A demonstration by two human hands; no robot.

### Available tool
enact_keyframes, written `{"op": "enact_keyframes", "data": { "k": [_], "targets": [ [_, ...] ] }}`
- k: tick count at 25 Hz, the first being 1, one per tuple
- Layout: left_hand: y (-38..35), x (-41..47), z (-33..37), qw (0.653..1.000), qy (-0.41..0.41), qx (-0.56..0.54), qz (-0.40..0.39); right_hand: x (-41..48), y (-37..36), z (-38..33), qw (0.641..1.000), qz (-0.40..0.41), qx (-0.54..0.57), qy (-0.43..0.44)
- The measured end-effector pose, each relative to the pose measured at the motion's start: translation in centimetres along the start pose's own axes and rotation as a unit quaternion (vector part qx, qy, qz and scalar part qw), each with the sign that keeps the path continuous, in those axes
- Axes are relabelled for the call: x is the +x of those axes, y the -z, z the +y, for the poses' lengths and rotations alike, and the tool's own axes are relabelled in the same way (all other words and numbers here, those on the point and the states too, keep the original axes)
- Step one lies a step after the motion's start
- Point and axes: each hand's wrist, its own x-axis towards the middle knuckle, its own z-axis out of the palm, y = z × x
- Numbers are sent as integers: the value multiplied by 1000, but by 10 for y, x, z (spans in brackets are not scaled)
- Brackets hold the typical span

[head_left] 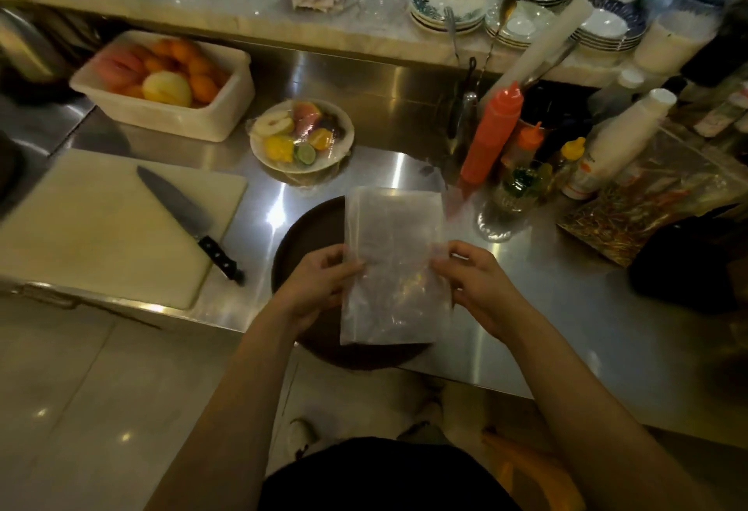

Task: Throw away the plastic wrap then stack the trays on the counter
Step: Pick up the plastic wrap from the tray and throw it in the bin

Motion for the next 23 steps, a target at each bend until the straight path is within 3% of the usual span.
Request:
{"op": "enact_keyframes", "data": {
  "k": [6,12,23],
  "targets": [
    [112,-38,-4,998,-43,-31,31,1,-115,-1,999,-45,-6,8],
    [178,-72,-16,995,-41,-76,50,-7,-195,1,998,-61,-11,-7],
    [182,-88,6,994,-73,-79,34,-2,-181,-16,991,-132,32,2]
  ]
}}
